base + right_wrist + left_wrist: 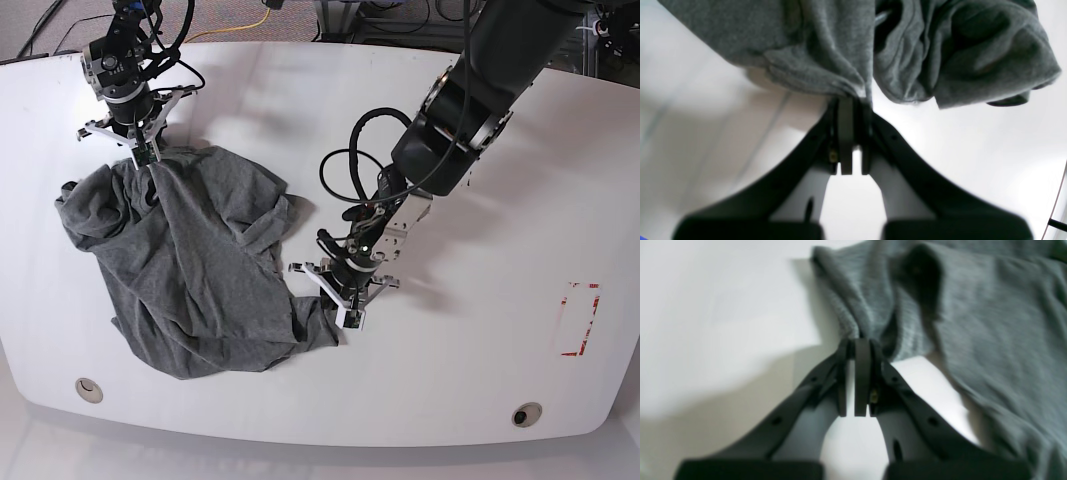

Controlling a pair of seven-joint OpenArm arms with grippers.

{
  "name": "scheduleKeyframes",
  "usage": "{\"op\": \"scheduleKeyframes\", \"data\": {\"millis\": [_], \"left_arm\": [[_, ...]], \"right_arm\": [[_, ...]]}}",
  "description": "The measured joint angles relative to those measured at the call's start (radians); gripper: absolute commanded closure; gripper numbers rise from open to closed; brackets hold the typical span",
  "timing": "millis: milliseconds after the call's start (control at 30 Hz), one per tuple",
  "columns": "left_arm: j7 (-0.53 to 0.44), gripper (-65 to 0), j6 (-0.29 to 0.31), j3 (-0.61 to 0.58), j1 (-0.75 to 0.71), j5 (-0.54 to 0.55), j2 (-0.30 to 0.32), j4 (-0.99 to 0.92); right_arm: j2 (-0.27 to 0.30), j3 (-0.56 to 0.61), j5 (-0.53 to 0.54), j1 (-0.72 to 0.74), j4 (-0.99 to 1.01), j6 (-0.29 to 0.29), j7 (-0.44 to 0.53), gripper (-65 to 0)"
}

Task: Layout the t-shirt on the table in an organized manner, then fold the t-shirt properly
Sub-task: 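Pull the grasped end away from the right gripper, stretching the shirt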

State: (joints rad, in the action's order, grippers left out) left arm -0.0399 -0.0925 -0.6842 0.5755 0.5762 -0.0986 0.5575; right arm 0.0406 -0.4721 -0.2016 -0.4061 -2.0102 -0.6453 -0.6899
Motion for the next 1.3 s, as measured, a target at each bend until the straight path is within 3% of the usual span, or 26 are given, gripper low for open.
{"op": "scheduleKeyframes", "data": {"millis": [233, 500, 900, 1300], "left_arm": [[0.105, 0.0, 0.0, 0.002, -0.114, 0.003, 0.148, 0.24], [0.183, 0.0, -0.047, 0.04, -0.273, 0.006, 0.34, 0.539], [0.277, 0.0, -0.061, 0.266, -0.479, 0.004, 0.549, 0.858], [0.287, 0.0, -0.063, 0.506, -0.641, 0.004, 0.715, 1.045]], "right_arm": [[0.001, -0.001, 0.0, -0.011, 0.0, 0.0, 0.001, 0.0], [-0.001, 0.0, 0.0, -0.013, 0.0, -0.032, 0.0, 0.0], [-0.005, 0.0, 0.002, -0.013, 0.001, -0.034, 0.002, 0.0], [0.004, 0.0, 0.003, 0.026, 0.002, -0.036, -0.003, 0.0]]}}
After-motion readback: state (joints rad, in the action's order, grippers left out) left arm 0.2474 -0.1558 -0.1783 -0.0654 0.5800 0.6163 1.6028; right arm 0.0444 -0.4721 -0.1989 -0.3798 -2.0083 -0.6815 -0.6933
